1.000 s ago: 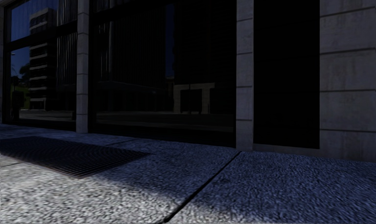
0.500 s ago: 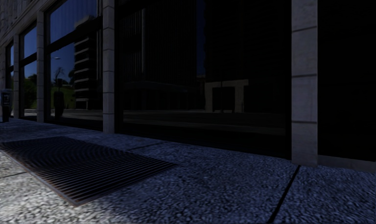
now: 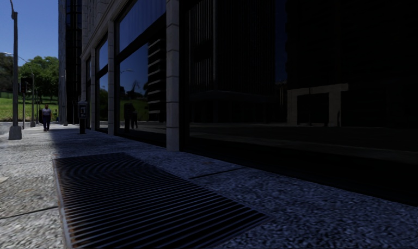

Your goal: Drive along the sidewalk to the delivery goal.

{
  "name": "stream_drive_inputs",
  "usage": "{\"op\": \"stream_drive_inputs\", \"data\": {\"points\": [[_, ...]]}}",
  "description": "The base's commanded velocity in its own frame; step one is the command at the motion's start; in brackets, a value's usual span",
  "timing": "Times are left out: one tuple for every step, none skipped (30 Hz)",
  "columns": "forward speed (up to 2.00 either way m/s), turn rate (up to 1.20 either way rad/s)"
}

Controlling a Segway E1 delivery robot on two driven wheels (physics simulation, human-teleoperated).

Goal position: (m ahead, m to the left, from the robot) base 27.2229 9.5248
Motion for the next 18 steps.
{"op": "stream_drive_inputs", "data": {"points": [[2.0,0.64],[2.0,0.64],[2.0,0.64],[2.0,0.64],[2.0,0.64],[2.0,0.64],[2.0,0.64],[2.0,0.64],[2.0,0.64],[2.0,0.64],[2.0,0.64],[2.0,0.64],[2.0,0.64],[2.0,0.57],[2.0,0.35],[2.0,0.0],[2.0,0.0],[2.0,0.0]]}}
